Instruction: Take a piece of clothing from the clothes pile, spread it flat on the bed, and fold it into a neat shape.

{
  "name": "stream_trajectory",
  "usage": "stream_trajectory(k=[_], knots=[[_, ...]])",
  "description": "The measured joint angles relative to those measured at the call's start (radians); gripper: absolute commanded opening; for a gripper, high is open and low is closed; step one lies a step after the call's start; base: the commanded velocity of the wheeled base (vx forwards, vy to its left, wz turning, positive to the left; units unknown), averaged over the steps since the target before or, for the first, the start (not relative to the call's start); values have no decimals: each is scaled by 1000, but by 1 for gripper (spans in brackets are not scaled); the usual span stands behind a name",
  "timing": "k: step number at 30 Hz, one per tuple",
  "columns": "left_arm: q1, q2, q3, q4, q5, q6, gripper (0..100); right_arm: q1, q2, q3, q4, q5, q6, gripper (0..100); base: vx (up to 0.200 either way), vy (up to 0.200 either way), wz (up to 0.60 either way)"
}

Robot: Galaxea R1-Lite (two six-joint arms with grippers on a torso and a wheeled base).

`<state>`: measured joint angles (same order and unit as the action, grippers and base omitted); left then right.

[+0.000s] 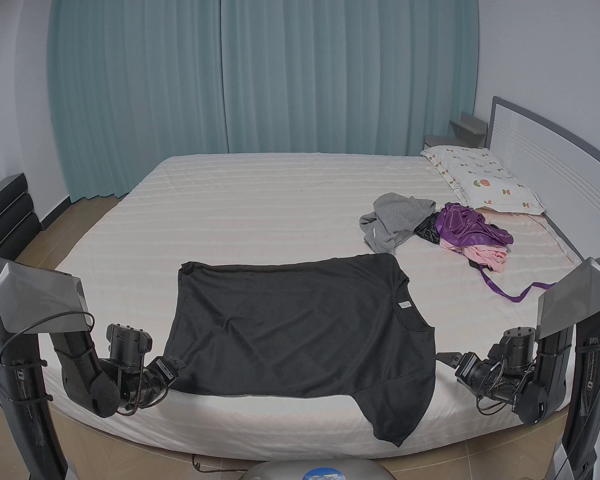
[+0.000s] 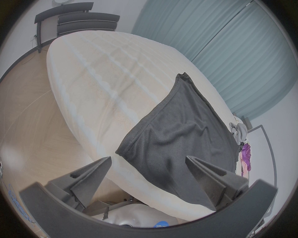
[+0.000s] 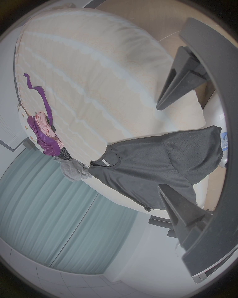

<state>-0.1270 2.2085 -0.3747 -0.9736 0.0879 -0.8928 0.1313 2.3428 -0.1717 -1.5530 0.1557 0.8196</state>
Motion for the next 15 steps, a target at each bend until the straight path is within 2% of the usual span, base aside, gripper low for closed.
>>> stream_trajectory(k=[5, 6, 15], knots=[[8, 37, -14, -30, 37, 17, 100, 0, 3, 0, 0, 0, 0, 100, 0, 0, 0], [10, 43, -17, -33, 40, 19, 0, 0, 4, 0, 0, 0, 0, 100, 0, 0, 0], [13, 82, -10, -85, 77, 39, 0, 14, 17, -1, 0, 0, 0, 100, 0, 0, 0]])
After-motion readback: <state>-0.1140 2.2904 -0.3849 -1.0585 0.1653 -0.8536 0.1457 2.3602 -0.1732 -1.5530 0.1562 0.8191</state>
